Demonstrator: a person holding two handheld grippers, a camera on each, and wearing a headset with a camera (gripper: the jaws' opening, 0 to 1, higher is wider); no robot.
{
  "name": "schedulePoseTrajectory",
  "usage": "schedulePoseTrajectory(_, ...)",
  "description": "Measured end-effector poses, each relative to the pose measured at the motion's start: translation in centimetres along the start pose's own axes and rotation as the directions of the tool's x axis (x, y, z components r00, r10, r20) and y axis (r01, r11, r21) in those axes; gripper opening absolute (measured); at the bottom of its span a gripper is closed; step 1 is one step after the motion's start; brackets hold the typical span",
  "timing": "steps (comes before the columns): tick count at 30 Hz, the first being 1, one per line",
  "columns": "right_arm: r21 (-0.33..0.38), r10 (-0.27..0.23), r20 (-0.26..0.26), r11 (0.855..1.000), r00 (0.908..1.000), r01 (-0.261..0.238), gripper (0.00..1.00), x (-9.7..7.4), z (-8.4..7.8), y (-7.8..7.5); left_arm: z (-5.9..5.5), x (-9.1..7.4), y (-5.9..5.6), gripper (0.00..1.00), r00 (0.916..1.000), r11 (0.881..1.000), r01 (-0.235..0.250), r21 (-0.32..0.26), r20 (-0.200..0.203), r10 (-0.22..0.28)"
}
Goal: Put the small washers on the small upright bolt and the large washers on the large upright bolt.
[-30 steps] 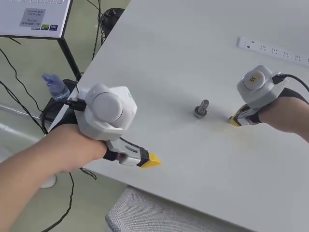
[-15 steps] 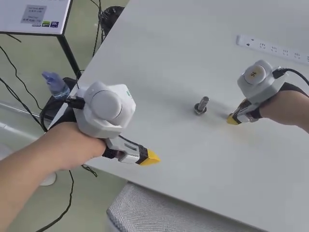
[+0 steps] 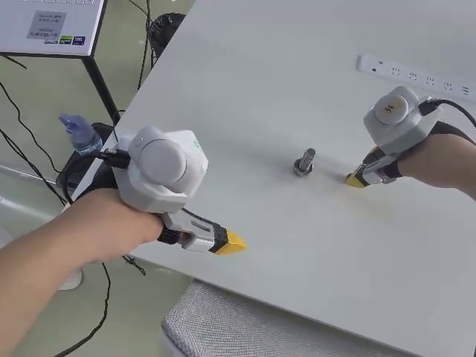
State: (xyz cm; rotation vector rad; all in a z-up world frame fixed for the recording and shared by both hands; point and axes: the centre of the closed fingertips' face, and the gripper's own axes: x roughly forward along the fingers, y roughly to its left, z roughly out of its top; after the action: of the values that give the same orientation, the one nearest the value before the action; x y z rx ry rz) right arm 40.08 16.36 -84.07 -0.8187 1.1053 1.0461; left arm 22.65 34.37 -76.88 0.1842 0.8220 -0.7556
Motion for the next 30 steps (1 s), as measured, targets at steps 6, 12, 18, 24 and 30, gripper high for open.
schedulePoseTrajectory(6, 0.006, -0.013, 0.025, 1.000, 0.9996, 0.013, 0.37, -1.3, 0.3, 0.3, 0.1, -0.2, -0.3, 0.84, 0.9999, 1.000, 0.004, -0.010, 0.011, -0.004)
schedulePoseTrajectory(12, 0.028, -0.019, 0.051, 0.999, 0.9985, 0.017, 0.37, -2.5, 0.4, 0.8, 0.0, -0.3, -0.4, 0.84, 0.9999, 1.000, 0.003, -0.015, 0.016, -0.003)
schedulePoseTrajectory(18, 0.042, -0.035, 0.109, 0.999, 0.9934, 0.031, 0.36, -4.2, 1.0, 1.3, 0.0, -0.5, -0.6, 0.85, 0.9997, 1.000, 0.001, -0.020, 0.026, 0.000)
schedulePoseTrajectory(24, 0.068, -0.045, 0.188, 0.997, 0.9811, 0.033, 0.36, -5.7, 1.3, 1.9, -0.4, -0.6, -0.9, 0.85, 0.9996, 1.000, 0.000, -0.026, 0.028, 0.001)
schedulePoseTrajectory(30, 0.094, -0.070, 0.259, 0.994, 0.9635, 0.047, 0.36, -7.7, 0.9, 2.2, -0.3, -0.7, -0.9, 0.85, 0.9989, 0.999, 0.006, -0.049, 0.046, -0.003)
